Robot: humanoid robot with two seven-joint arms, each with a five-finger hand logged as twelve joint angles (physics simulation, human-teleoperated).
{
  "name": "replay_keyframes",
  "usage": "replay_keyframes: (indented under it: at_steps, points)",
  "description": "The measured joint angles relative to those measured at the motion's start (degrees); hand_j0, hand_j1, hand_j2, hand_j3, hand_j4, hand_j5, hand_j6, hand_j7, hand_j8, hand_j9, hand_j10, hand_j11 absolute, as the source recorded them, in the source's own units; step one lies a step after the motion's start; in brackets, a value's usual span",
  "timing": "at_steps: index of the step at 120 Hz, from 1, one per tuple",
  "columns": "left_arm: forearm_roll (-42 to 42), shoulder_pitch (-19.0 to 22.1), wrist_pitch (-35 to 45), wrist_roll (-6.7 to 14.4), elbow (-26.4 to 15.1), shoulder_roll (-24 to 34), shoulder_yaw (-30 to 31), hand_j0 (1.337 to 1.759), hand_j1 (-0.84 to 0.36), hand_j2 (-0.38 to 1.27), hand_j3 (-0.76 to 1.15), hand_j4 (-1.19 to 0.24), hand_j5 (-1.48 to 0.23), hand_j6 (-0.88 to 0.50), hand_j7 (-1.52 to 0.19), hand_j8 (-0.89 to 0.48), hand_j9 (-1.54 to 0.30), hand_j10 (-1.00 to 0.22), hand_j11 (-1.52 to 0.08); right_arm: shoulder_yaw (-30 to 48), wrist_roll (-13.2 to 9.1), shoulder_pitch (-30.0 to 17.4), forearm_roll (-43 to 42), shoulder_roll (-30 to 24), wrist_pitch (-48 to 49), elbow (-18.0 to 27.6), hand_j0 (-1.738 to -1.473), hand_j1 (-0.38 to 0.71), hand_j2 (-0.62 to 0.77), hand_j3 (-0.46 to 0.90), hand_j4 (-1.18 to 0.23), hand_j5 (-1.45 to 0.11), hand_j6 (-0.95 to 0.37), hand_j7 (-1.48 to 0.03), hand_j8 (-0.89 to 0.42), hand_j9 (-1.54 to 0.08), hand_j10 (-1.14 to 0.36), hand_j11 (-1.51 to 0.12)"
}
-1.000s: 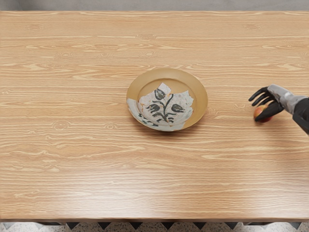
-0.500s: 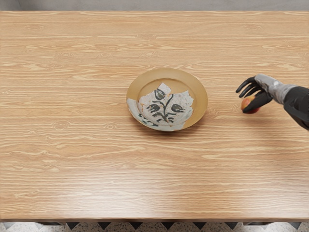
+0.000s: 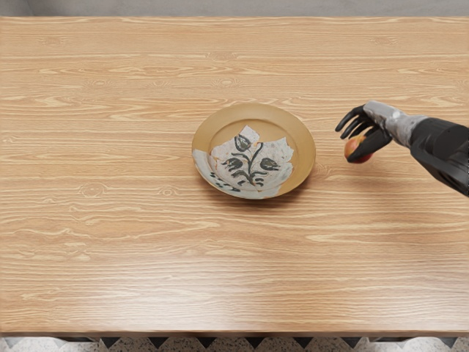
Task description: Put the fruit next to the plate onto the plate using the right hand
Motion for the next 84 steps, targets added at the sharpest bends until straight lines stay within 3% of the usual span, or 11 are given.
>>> replay_keyframes:
  at_steps: [47, 84]
  points:
    - [0.00, 0.00, -0.01, 0.01, 0.00, 0.00, 0.00, 1.658, 0.06, 0.05, 0.00, -0.24, -0.32, -0.24, -0.32, -0.24, -0.32, -0.24, -0.32, 0.06, -4.95, 4.68, 0.05, 4.37, 0.01, 2.32, -1.657, 0.25, 0.18, 0.00, -0.60, -0.80, -0.60, -0.79, -0.47, -0.79, -0.47, -0.79]
    - [0.00, 0.00, -0.01, 0.01, 0.00, 0.00, 0.00, 1.658, 0.06, 0.05, 0.00, -0.24, -0.32, -0.24, -0.32, -0.24, -0.32, -0.24, -0.32, 0.00, -5.85, 6.19, 0.04, 8.99, 0.00, 2.81, -1.657, 0.24, 0.17, 0.00, -0.59, -0.80, -0.60, -0.78, -0.47, -0.79, -0.47, -0.78]
